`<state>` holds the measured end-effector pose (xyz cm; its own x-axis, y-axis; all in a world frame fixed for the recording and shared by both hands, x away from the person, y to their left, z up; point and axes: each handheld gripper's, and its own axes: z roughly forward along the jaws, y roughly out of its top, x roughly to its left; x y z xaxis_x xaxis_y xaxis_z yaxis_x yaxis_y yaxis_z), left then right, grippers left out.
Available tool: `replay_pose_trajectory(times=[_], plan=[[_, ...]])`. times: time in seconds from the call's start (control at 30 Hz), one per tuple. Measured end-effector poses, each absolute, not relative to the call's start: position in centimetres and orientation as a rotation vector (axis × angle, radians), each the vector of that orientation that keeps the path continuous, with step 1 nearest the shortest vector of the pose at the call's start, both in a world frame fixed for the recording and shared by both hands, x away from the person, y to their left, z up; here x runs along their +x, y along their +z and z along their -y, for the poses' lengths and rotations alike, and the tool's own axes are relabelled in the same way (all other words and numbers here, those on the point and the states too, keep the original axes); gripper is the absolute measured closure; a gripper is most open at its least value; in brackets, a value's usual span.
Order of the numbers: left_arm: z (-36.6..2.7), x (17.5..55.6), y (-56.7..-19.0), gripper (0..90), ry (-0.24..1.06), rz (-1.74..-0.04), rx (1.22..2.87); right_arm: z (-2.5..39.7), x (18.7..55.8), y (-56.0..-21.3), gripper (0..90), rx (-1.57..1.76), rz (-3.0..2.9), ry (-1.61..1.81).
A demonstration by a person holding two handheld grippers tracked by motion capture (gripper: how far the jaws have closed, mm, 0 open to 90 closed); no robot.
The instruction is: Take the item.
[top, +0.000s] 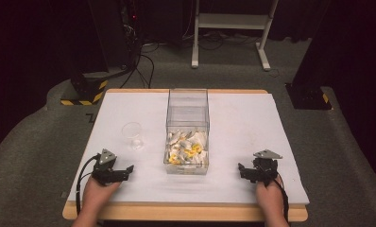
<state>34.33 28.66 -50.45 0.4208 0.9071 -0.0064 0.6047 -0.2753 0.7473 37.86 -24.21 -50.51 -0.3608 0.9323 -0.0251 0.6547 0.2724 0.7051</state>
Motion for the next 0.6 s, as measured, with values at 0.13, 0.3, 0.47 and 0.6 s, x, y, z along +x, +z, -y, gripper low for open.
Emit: replay_pose_trajectory(times=[0.13, 0.3, 0.47, 0.6], plan=[[-28.1, 34.0, -50.0, 16.0, 0.560, -1.242, 1.983, 24.2, 37.8, -50.5, 9.4, 1.433, -2.111, 0.848], [-28.0, 33.7, -49.4, 16.3, 0.558, -1.208, 1.960, 24.2, 37.8, -50.5, 9.4, 1.434, -2.111, 0.849], [-27.7, 33.5, -48.9, 16.7, 0.557, -1.181, 1.947, 24.2, 37.8, -50.5, 9.4, 1.433, -2.111, 0.849], [-27.7, 33.5, -48.5, 16.8, 0.549, -1.167, 1.941, 24.2, 37.8, -50.5, 9.4, 1.433, -2.111, 0.849]])
